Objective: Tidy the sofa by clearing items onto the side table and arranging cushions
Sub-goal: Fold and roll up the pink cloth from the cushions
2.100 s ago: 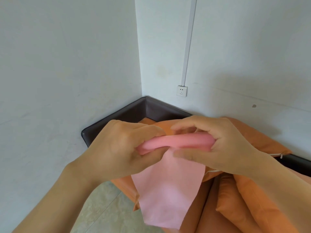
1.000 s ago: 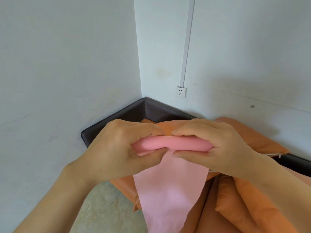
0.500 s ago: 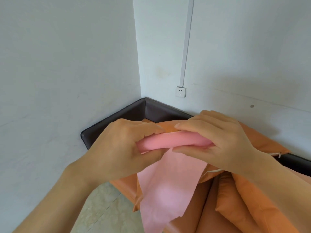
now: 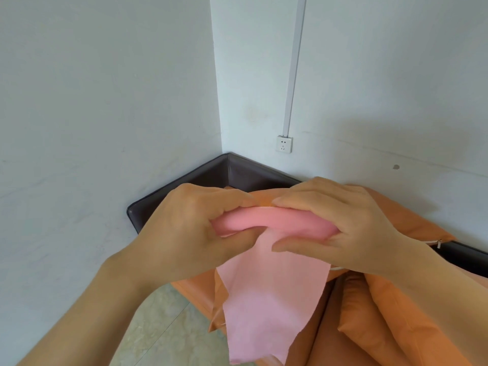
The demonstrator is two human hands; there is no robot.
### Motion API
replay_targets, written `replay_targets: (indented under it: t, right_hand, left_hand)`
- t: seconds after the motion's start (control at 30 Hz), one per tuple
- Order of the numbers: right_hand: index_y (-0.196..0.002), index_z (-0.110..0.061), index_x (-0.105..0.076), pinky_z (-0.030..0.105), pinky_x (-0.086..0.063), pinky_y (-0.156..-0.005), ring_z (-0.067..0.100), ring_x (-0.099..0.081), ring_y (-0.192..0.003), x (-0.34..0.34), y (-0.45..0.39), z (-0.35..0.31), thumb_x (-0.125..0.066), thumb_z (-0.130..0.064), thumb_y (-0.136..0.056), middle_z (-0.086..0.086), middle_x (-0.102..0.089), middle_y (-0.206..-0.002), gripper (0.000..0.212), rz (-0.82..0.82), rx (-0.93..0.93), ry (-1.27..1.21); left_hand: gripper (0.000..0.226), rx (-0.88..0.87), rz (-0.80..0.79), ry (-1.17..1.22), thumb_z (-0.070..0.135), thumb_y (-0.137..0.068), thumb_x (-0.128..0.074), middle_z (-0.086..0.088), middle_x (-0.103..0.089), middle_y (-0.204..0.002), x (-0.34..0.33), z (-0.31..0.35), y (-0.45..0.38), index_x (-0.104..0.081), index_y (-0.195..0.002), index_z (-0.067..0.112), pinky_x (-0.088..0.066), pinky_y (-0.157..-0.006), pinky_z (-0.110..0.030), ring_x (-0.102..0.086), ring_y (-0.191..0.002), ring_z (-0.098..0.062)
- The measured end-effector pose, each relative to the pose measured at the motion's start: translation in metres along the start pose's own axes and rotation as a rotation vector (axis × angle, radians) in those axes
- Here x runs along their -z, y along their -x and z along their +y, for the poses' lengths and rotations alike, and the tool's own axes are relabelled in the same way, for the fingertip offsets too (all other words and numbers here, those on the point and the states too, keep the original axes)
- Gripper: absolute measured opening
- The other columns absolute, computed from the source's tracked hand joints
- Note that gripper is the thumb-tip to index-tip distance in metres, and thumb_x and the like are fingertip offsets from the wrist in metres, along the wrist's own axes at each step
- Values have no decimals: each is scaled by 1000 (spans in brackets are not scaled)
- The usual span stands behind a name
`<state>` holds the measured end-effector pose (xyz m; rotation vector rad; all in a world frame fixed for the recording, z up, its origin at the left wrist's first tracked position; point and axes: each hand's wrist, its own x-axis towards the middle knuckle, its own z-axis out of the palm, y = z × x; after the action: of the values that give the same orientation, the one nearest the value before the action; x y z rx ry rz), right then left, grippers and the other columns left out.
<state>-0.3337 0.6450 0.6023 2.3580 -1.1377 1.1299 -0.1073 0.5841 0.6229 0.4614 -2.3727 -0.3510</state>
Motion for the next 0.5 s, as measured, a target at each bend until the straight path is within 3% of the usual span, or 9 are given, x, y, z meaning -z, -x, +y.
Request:
replay_targets:
  t: [0.1, 0.17, 0.23, 0.33, 0.43, 0.5]
  right_hand:
    - [-96, -13, -73, 11, -39, -68, 7, -62, -73, 1, -1, 2, -71, -35, -84, -10, -68, -87, 25, -63, -28, -40]
    - [-97, -17, -72, 5, -36, -70, -8, -58, -77, 3, -2, 2, -67, -33, -87, -24, -62, -88, 20, -117, -100, -150]
    - [-98, -24, -71, 3, -36, -68, -11, -57, -76, 6, -3, 1, -65, -34, -87, -31, -60, -85, 16, -168, -187, -241]
    - [-103, -31, -69, 10, -43, -62, -4, -60, -73, 5, -3, 2, -62, -42, -88, -22, -66, -84, 19, -192, -190, -213]
    - [-113, -24, -63, 30, -53, -66, 8, -66, -86, 1, -1, 4, -68, -47, -83, -10, -70, -98, 38, -77, -91, -125]
    - [-112, -16, -66, 35, -55, -66, 15, -67, -88, -2, -1, 5, -74, -46, -79, -2, -70, -101, 45, -16, 4, -52]
  left_hand:
    - [19, -3, -39, -92, 38, -82, -66, 12, -68, -76, 0, -1, 1, -73, -98, 30, -44, -50, -27, -57, -59, -9]
    - [20, -40, -27, -195, 40, -82, -66, 14, -68, -77, -1, -1, 2, -73, -99, 31, -44, -49, -31, -56, -59, -8]
    - [19, -85, -3, -299, 39, -83, -66, 12, -66, -73, -2, -1, 2, -73, -97, 29, -43, -47, -33, -55, -57, -12]
    - [17, -106, 40, -365, 37, -86, -63, 9, -63, -66, -5, -2, 3, -73, -93, 26, -41, -45, -33, -51, -53, -16]
    - [18, -26, 33, -129, 32, -84, -64, 10, -67, -72, -4, -2, 3, -74, -98, 26, -44, -49, -30, -55, -56, -11]
    - [20, 19, 29, 26, 27, -81, -68, 12, -70, -78, -2, -2, 3, -73, -100, 27, -45, -54, -21, -61, -62, -9]
